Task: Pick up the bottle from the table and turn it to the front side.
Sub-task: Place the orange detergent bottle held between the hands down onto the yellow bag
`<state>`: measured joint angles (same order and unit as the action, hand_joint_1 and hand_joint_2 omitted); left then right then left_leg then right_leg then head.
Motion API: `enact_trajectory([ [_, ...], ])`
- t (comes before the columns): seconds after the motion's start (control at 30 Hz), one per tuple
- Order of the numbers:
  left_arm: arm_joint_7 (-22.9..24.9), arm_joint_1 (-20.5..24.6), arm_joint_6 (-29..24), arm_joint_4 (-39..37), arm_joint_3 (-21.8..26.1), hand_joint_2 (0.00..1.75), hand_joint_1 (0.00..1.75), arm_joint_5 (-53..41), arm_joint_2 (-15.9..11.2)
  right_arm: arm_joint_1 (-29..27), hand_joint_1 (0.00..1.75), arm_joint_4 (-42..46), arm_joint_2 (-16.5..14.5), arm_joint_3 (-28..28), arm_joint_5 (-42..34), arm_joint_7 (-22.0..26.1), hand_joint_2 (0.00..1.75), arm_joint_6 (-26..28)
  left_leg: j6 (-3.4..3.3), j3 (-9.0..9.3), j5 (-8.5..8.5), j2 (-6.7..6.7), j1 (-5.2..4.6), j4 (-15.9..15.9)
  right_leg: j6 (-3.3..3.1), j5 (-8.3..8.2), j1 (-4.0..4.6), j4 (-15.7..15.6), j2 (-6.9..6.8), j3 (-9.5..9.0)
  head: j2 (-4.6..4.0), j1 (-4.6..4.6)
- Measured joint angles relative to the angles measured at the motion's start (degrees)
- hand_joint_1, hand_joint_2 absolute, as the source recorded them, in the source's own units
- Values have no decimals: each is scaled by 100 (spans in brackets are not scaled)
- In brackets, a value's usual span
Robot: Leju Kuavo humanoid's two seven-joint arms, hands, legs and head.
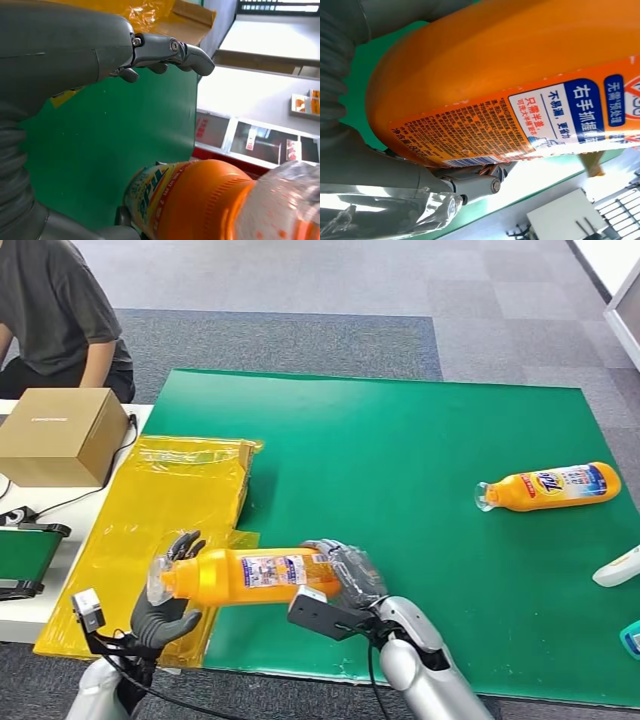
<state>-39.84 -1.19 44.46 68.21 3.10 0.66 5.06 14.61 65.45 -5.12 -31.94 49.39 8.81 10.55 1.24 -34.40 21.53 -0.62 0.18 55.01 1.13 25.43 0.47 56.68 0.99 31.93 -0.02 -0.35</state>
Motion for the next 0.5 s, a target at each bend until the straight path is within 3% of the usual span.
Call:
enact_trajectory([
  [0.5,-24,469,420,-344,-809,175,0,268,-236,126,175,-503,-430,-513,-536,222,175,-112,3,-4,-2,0,0,0,-1,-1,0,0,0,8,-1,-1],
])
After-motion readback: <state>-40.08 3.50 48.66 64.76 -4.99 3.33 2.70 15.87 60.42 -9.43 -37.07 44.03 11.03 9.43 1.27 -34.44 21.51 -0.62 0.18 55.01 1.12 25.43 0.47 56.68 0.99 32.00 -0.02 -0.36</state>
